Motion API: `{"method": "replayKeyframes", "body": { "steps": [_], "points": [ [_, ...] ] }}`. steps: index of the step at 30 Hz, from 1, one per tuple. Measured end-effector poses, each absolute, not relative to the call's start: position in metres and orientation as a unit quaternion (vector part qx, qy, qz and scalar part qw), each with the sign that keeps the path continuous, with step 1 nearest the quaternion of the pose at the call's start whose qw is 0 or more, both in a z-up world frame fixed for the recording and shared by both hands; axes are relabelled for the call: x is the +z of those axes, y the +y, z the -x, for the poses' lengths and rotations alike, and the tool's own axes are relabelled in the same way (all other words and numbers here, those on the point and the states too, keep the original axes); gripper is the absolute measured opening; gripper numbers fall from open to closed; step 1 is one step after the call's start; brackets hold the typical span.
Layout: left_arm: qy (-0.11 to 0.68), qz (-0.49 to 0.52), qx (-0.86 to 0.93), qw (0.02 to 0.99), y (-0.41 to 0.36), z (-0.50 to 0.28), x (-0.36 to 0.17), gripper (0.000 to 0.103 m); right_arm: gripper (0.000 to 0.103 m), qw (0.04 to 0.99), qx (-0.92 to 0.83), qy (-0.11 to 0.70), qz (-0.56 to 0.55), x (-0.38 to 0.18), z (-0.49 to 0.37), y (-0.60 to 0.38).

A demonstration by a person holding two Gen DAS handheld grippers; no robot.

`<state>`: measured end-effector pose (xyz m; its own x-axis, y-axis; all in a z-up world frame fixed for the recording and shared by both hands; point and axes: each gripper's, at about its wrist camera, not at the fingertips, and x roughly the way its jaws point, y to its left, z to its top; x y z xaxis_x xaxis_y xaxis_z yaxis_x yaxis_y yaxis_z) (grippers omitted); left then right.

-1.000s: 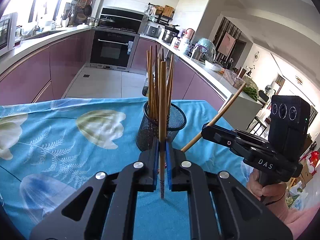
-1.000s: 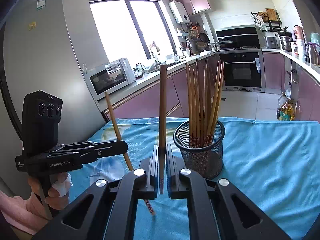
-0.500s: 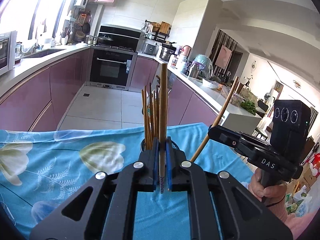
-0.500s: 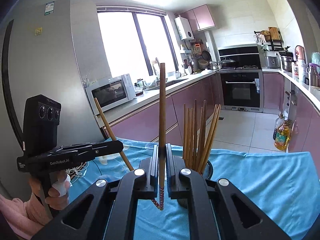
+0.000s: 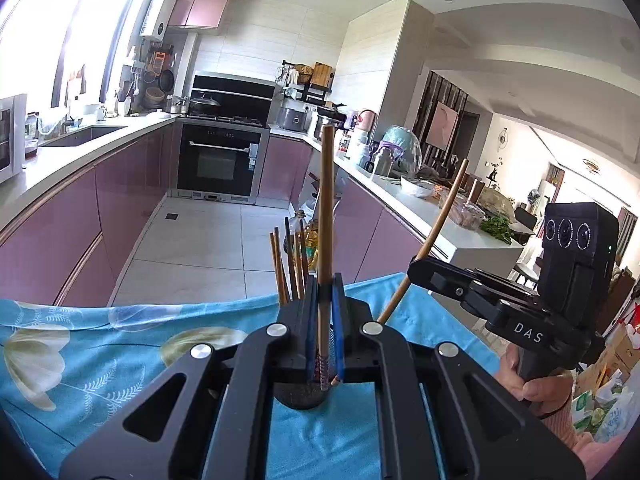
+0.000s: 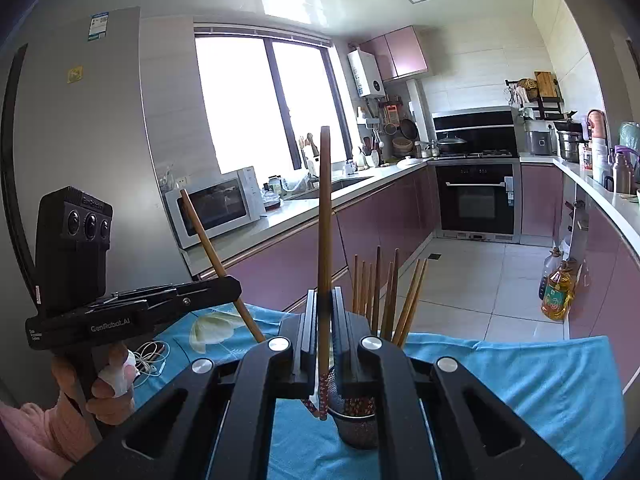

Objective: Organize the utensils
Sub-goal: 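Lower both chopsticks into the black mesh cup and open both tools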

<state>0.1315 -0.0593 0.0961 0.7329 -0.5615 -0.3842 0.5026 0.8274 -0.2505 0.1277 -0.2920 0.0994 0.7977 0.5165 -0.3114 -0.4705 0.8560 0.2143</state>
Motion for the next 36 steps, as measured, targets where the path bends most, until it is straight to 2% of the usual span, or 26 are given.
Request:
{"method": "replayKeyframes", "body": {
  "steps": [13, 36],
  "points": [
    [0.231, 0.056, -0.276, 0.931, -0.078, -0.152, 0.097, 0.007, 0.006, 0.948, 0.246, 0.192, -0.062, 0.091, -0.148, -0.292],
    [0.281, 0.015, -0.264, 0.923, -0.098, -0.174, 0.057, 0.007, 0.006, 0.939, 0.237, 0.244, -0.047, 0.064, -0.168, -0.281]
  ]
}}
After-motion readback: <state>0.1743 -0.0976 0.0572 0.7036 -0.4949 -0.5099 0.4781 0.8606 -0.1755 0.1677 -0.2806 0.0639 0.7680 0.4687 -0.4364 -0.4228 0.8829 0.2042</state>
